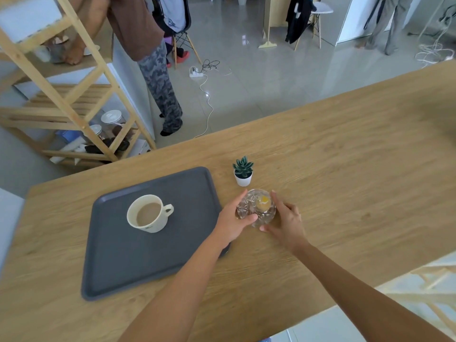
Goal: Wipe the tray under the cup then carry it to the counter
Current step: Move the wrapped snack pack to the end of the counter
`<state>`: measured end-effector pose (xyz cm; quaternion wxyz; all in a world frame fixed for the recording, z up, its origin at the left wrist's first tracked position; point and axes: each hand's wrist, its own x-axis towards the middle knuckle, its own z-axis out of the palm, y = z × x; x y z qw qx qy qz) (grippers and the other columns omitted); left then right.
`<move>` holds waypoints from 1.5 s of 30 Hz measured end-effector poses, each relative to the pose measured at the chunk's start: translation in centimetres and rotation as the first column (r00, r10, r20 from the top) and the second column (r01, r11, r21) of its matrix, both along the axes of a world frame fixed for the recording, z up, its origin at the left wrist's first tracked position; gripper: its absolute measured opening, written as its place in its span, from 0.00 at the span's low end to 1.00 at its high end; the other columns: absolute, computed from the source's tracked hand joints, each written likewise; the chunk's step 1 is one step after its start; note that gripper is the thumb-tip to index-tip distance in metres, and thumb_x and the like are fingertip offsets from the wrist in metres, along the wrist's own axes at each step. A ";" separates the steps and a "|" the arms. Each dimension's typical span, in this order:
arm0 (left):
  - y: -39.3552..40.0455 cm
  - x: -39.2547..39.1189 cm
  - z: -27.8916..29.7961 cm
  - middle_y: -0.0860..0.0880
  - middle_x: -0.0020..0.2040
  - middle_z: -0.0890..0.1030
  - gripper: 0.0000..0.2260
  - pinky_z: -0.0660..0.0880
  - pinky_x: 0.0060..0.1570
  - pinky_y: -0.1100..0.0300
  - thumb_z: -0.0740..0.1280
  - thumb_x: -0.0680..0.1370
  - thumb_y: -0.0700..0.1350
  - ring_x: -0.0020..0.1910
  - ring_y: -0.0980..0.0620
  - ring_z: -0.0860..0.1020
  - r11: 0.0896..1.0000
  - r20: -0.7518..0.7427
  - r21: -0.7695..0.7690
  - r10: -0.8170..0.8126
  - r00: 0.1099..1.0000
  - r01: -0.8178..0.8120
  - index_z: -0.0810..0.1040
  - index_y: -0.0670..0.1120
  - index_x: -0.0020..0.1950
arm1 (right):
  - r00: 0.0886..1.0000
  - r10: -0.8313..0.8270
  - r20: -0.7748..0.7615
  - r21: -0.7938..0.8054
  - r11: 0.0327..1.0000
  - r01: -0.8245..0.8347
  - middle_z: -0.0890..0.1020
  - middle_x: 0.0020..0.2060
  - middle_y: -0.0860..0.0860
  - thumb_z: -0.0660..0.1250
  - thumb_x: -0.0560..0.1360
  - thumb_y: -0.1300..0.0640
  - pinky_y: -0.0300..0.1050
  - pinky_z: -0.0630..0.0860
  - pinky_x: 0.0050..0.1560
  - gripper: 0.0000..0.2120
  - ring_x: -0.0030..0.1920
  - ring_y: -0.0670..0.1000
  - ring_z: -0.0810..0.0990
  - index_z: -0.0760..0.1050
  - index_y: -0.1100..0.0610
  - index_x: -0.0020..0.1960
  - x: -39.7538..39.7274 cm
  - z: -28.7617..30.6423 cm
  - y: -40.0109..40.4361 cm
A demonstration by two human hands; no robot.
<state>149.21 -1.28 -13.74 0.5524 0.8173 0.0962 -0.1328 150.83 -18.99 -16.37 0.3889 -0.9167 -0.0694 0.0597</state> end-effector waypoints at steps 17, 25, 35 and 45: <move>8.7 -0.3 9.2 0.55 0.74 0.66 0.33 0.71 0.67 0.50 0.74 0.72 0.42 0.55 0.52 0.82 0.950 0.131 -0.311 0.066 0.989 -0.022 0.65 0.57 0.74 | 0.974 0.140 0.177 0.080 0.984 -0.156 0.82 0.55 0.49 0.78 0.65 0.53 0.18 0.66 0.44 0.48 0.45 0.45 0.77 0.54 0.50 0.77 0.5 10.1 7.5; 22.8 -3.2 12.7 0.50 0.68 0.74 0.35 0.70 0.67 0.47 0.76 0.70 0.44 0.68 0.48 0.73 0.929 0.172 -0.274 0.302 0.938 -0.249 0.65 0.54 0.74 | 0.914 0.382 0.136 0.168 0.900 -0.402 0.80 0.51 0.41 0.78 0.66 0.55 0.24 0.71 0.52 0.47 0.51 0.43 0.80 0.55 0.47 0.76 2.0 13.9 22.8; 40.3 -9.4 9.2 0.53 0.55 0.76 0.33 0.75 0.61 0.52 0.74 0.72 0.38 0.60 0.48 0.76 0.773 0.041 -0.297 0.597 0.802 -0.560 0.66 0.50 0.73 | 0.732 0.682 0.011 0.186 0.717 -0.671 0.78 0.61 0.45 0.78 0.65 0.58 0.44 0.74 0.62 0.47 0.57 0.44 0.78 0.56 0.49 0.76 0.9 9.6 44.0; 50.2 -10.3 3.0 0.50 0.62 0.74 0.32 0.73 0.38 0.74 0.73 0.74 0.42 0.50 0.65 0.72 0.707 0.021 -0.215 0.693 0.721 -0.674 0.63 0.52 0.75 | 0.669 0.740 -0.063 0.052 0.672 -0.739 0.72 0.70 0.50 0.76 0.66 0.55 0.40 0.67 0.63 0.47 0.66 0.52 0.73 0.53 0.49 0.77 1.4 3.8 56.2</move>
